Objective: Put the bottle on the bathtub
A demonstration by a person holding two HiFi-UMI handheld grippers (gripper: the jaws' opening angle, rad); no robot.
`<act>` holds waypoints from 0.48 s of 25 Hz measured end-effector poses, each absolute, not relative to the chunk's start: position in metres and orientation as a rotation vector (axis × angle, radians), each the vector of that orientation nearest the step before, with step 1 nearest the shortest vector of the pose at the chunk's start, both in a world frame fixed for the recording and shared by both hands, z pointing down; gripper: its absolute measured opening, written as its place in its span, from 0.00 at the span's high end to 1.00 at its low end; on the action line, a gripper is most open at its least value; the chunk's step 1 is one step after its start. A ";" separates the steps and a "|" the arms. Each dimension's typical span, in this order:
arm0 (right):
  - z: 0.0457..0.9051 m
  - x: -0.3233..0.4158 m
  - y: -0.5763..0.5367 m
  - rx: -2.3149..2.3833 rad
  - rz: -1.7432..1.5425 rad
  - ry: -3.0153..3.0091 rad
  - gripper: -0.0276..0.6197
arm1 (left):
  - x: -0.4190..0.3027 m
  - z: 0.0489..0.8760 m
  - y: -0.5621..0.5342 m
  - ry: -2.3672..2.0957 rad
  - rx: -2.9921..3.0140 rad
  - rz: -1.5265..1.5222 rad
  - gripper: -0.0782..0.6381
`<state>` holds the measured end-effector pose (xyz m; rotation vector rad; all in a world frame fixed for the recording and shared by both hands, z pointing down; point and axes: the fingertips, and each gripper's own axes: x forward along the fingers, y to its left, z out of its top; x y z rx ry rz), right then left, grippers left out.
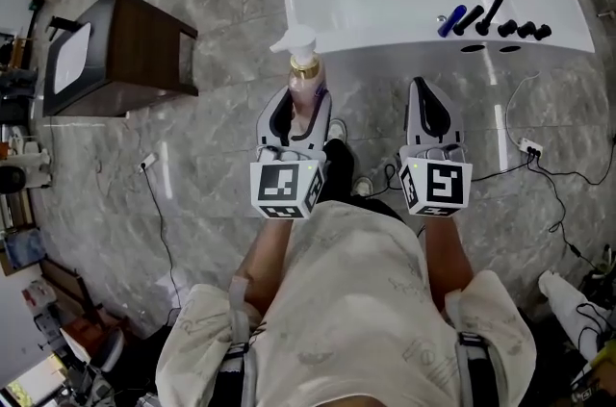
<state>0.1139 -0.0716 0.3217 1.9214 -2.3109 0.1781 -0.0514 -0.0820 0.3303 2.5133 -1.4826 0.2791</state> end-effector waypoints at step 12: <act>0.386 0.077 -0.200 1.800 0.268 -2.188 0.97 | -0.072 0.447 -0.206 -1.342 2.408 0.411 0.60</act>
